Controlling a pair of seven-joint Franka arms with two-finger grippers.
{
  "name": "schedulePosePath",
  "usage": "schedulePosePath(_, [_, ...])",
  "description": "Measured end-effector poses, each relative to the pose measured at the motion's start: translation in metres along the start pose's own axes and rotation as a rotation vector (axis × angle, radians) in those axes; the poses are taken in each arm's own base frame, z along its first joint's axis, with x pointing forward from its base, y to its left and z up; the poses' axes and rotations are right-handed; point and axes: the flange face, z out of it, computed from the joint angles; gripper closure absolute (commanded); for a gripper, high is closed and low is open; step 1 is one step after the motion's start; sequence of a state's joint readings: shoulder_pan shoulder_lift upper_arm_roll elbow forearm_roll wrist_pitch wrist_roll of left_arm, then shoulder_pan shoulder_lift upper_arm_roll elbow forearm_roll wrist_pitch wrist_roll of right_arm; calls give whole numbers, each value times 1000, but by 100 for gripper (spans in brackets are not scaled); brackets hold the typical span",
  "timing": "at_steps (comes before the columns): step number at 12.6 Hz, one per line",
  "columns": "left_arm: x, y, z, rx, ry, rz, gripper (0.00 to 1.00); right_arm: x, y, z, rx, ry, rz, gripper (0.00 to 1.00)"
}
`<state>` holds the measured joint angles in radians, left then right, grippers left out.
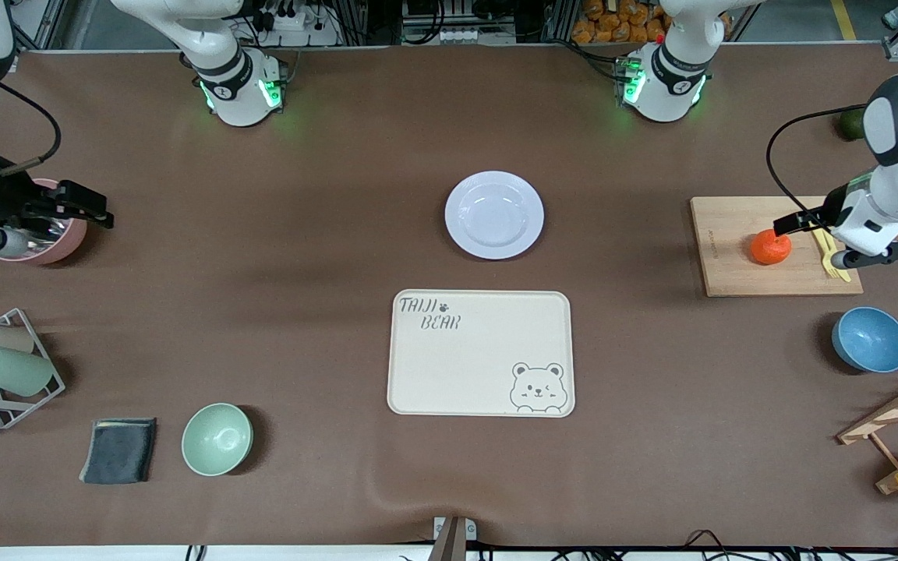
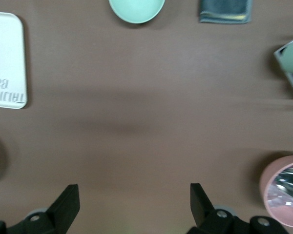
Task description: Place orange and plate with both arms
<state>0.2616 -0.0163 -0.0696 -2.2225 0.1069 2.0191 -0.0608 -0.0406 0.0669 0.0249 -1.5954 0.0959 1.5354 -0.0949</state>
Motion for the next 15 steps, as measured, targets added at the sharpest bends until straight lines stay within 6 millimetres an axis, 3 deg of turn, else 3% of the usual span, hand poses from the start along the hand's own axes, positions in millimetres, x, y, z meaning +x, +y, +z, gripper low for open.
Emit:
schedulePosePath(5, [-21,-24,71,-21,6,-48,0,17,8,39,121,-72,35,0])
schedulePosePath(12, [-6,-45,135,-26,8,-26,0,37,-15,90,246,-162,54,0])
schedulePosePath(15, [-3,-43,147,-31,7,-22,0,45,-24,119,349,-215,75,0])
